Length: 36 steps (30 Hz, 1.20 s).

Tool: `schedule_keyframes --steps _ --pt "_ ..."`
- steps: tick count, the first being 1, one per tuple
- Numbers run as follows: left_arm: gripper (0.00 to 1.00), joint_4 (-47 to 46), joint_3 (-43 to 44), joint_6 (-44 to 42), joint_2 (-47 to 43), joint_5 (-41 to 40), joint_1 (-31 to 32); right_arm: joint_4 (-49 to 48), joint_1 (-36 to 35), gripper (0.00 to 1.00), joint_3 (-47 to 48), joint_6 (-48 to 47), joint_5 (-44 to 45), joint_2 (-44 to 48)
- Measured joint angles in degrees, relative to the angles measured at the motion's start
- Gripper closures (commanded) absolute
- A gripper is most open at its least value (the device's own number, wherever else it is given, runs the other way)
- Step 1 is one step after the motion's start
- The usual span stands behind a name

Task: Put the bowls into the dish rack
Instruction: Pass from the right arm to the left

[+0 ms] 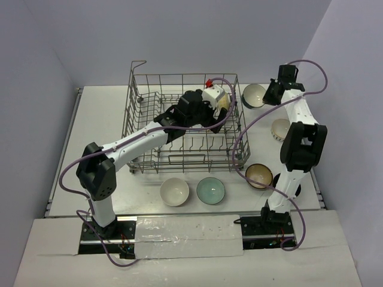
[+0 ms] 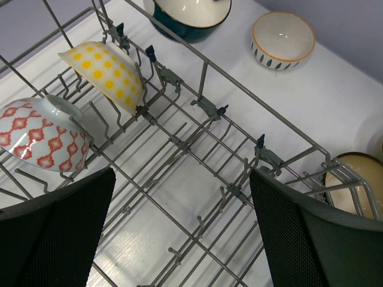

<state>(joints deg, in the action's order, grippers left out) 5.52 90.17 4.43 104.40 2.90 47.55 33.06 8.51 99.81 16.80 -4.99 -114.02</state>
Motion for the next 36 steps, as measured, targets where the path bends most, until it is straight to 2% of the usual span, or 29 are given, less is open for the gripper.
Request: schedule_keyframes --steps 15,22,29,31,36 --pt "0.01 0.0 -0.3 -5.9 -2.6 -5.0 1.4 1.8 -1.4 1.0 0.5 -0.6 7.5 9.0" --pt "0.01 1.9 -0.3 -12.4 -4.7 -5.8 1.4 4.0 -10.9 1.0 0.5 -1.7 6.3 13.2" --pt "0.01 3.2 -2.0 -21.2 -12.3 -5.7 2.1 7.8 -21.4 1.0 0.8 -1.8 2.6 17.0" --pt "0.08 4.0 -2.1 -23.8 -13.9 -5.7 2.6 8.6 -24.1 1.0 0.9 -1.7 1.3 17.1" --pt "0.08 8.1 -2.2 -31.5 -15.5 -5.4 4.2 10.9 -29.1 1.0 0.9 -1.7 -2.2 17.2"
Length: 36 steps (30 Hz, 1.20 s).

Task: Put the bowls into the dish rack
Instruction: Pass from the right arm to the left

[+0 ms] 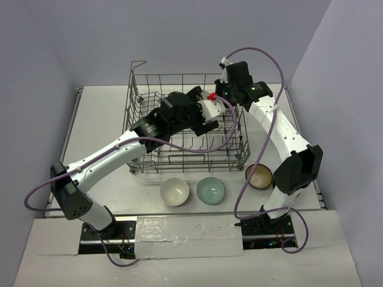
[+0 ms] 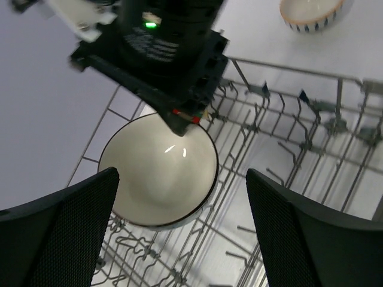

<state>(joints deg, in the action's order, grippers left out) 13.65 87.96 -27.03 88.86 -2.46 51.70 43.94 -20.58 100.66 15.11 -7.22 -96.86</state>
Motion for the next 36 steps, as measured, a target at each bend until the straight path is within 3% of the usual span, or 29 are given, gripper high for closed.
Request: schedule_keyframes --steps 14,20,28,36 --pt "0.24 14.1 1.8 -8.5 3.8 -5.3 5.2 6.9 -1.7 1.0 0.3 -1.5 -1.9 3.0" --pt "0.33 14.6 3.6 -10.3 7.8 -7.8 5.6 8.0 -1.7 1.0 0.2 -2.8 -1.7 4.5" --pt "0.56 14.3 5.4 -11.4 10.4 -11.2 5.7 9.2 -1.8 1.0 0.2 -3.7 -2.1 4.5" --pt "1.0 13.4 2.4 -12.7 10.4 -11.6 6.3 8.1 -3.2 1.0 0.2 -7.6 -4.3 4.5"
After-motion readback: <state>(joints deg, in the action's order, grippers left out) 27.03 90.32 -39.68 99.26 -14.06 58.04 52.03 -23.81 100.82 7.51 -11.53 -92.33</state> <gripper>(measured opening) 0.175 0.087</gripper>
